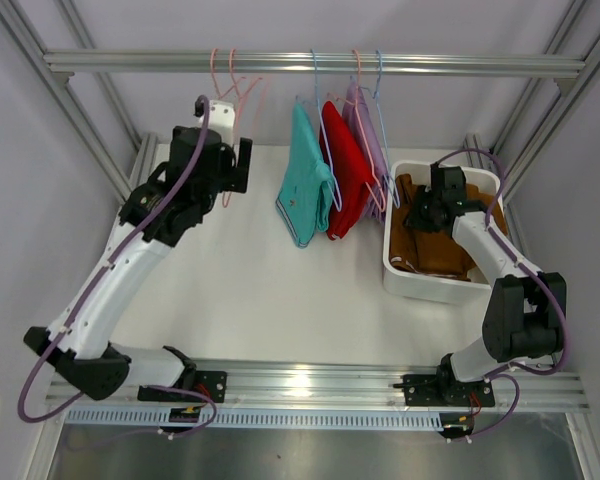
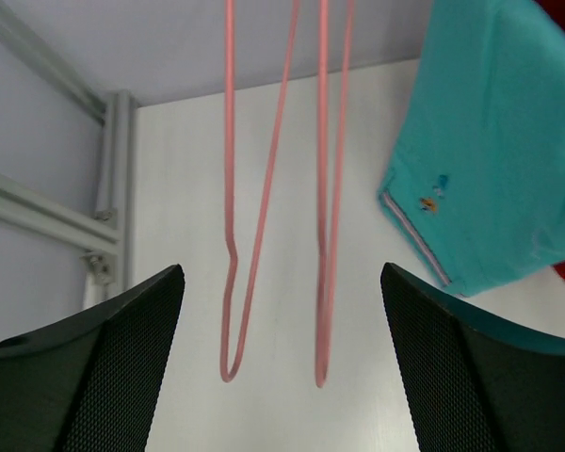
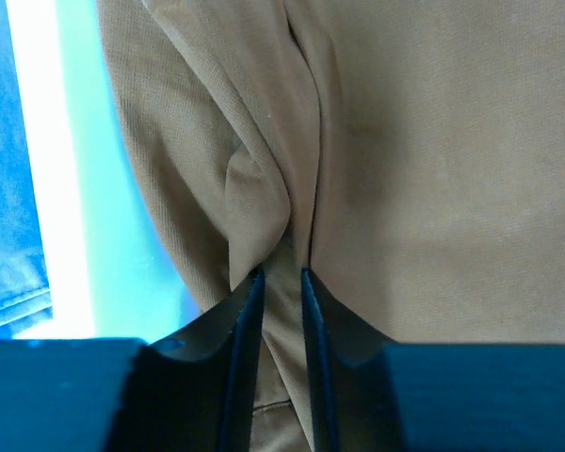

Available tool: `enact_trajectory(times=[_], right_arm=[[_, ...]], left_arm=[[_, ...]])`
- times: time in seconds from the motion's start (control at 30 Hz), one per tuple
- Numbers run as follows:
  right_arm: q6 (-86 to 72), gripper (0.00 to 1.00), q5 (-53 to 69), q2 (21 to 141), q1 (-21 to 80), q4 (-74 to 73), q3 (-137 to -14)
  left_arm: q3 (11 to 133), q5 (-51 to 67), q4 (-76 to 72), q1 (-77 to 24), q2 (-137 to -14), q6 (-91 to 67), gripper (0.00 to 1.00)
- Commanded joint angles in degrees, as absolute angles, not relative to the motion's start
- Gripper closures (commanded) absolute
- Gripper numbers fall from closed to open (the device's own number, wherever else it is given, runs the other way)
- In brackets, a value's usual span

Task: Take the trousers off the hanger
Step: Place the hanger at the clothesline, then pick up the hanger from the clothesline.

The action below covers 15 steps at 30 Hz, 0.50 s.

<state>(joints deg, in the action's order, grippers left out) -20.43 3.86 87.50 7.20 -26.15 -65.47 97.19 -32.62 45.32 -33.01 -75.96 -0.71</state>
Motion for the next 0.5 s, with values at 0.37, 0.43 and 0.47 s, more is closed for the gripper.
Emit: enact_trajectory(times=[0.37, 0.43, 0.47], right_arm=[[-19.42, 0.50, 5.98, 84.55, 9.75, -27.51, -65.92], [-19.34, 0.50, 5.63, 84.29, 10.28, -27.77, -65.74], [-19.34, 0.50, 5.54, 84.29, 10.46, -27.86, -65.74]], left_arm=[[83.94, -9.16, 28.31, -31.82, -55.63, -13.27, 0.07], [83.85, -5.12, 26.82, -31.82, -56.59, -15.28, 0.06], [84.20, -3.88, 26.37, -31.82, -57.21, -15.90, 0.06]])
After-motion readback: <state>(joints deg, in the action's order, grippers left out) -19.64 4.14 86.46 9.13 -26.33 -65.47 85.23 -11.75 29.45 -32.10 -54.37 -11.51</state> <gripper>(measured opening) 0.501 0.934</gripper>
